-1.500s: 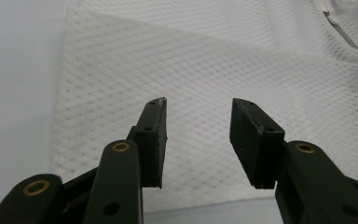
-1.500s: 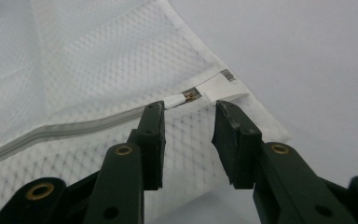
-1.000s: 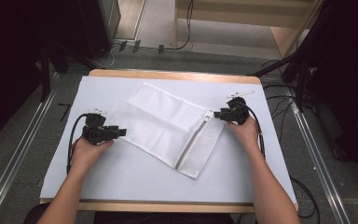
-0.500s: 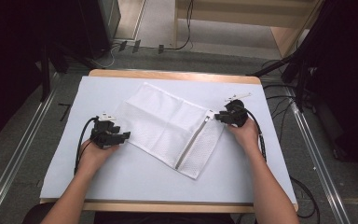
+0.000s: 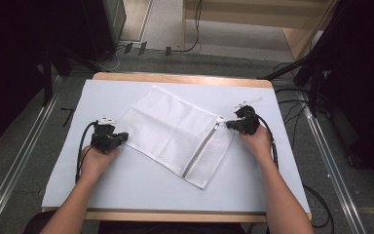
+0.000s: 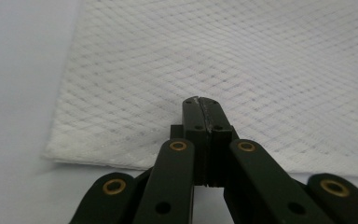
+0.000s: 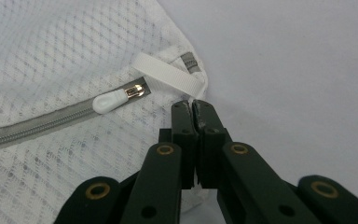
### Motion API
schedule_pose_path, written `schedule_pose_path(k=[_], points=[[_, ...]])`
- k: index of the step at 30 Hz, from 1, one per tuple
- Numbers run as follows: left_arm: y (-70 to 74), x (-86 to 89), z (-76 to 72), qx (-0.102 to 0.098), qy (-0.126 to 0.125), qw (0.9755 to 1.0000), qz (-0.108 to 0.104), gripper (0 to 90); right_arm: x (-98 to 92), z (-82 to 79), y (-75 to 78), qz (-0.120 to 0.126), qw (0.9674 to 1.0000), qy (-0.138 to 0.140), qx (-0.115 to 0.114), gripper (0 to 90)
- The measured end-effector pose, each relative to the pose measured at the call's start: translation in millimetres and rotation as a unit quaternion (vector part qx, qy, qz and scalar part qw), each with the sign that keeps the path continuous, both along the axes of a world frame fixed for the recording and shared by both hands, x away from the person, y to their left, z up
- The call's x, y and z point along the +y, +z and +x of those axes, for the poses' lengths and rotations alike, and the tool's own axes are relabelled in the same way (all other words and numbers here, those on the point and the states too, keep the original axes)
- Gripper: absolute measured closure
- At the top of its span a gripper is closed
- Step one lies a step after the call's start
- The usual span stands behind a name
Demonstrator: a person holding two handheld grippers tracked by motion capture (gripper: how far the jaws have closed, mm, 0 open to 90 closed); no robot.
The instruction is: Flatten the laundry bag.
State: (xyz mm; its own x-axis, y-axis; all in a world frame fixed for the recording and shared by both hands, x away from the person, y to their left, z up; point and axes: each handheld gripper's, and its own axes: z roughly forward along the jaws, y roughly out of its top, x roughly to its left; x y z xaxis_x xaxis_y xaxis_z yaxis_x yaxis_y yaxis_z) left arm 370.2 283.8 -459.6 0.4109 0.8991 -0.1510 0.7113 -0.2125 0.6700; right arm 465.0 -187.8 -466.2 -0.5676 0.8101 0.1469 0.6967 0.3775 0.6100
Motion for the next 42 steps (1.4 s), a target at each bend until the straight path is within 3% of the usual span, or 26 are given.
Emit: schedule_pose_path(k=[3, 4, 6, 9, 13, 17, 20, 22, 26, 27, 29, 31, 38, 41, 42], points=[[2.4, -4.5, 0.7, 0.000, -0.007, 0.9997, 0.024, 90.0, -0.9, -1.7, 0.3, 0.001, 1.0000, 0.001, 0.003, 89.9], [3.1, -3.3, 2.2, 0.006, -0.007, 0.9998, 0.017, 90.0, -1.2, -2.0, 0.3, 0.001, 1.0000, 0.002, 0.003, 89.9], [3.6, 4.0, 6.1, 0.031, -0.003, 0.9993, -0.020, 90.0, -2.3, -2.5, 0.2, 0.003, 1.0000, 0.003, 0.004, 89.9], [11.8, 19.6, 8.9, 0.021, 0.021, 0.9987, -0.041, 90.0, -4.2, -3.9, 0.3, 0.009, 0.9999, 0.000, 0.012, 89.9], [21.6, 37.4, 6.9, 0.002, 0.048, 0.9988, -0.012, 86.7, -6.1, -9.1, 0.7, 0.011, 0.9998, 0.004, 0.018, 89.9], [17.0, 57.4, 9.6, 0.011, 0.073, 0.9973, 0.000, 73.9, -5.5, -14.9, 1.3, 0.010, 0.9997, 0.005, 0.022, 89.9], [12.9, 61.1, 12.8, 0.023, 0.073, 0.9970, -0.012, 68.2, -4.2, -18.6, 1.5, 0.006, 0.9997, 0.011, 0.020, 89.9], [9.8, 57.3, 14.8, 0.030, 0.065, 0.9974, -0.006, 67.5, -2.0, -21.5, 2.0, 0.001, 0.9997, 0.012, 0.019, 89.8], [6.7, 48.9, 17.9, 0.024, 0.049, 0.9984, -0.014, 78.8, 2.1, -24.7, 2.4, -0.002, 0.9997, 0.017, 0.017, 89.8], [6.2, 47.2, 19.8, 0.032, 0.035, 0.9986, -0.022, 83.8, 3.1, -25.7, 2.7, -0.003, 0.9997, 0.017, 0.019, 89.8], [8.0, 42.4, 23.5, 0.034, 0.023, 0.9991, -0.010, 90.0, 4.6, -27.3, 3.3, -0.003, 0.9995, 0.021, 0.023, 89.8], [8.7, 40.4, 27.9, 0.036, 0.023, 0.9990, -0.013, 90.0, 6.1, -29.5, 4.0, -0.007, 0.9994, 0.027, 0.023, 89.8], [17.1, 48.6, 51.8, 0.013, 0.048, 0.9983, -0.029, 90.0, 3.6, -46.4, 3.7, 0.013, 0.9988, 0.036, 0.029, 89.8], [17.2, 52.0, 61.4, 0.018, 0.053, 0.9979, -0.034, 90.0, 3.6, -55.5, 3.7, 0.020, 0.9985, 0.041, 0.031, 89.7], [16.4, 52.8, 63.3, 0.011, 0.054, 0.9979, -0.035, 90.0, 4.4, -58.6, 3.8, 0.022, 0.9984, 0.041, 0.034, 89.7]])
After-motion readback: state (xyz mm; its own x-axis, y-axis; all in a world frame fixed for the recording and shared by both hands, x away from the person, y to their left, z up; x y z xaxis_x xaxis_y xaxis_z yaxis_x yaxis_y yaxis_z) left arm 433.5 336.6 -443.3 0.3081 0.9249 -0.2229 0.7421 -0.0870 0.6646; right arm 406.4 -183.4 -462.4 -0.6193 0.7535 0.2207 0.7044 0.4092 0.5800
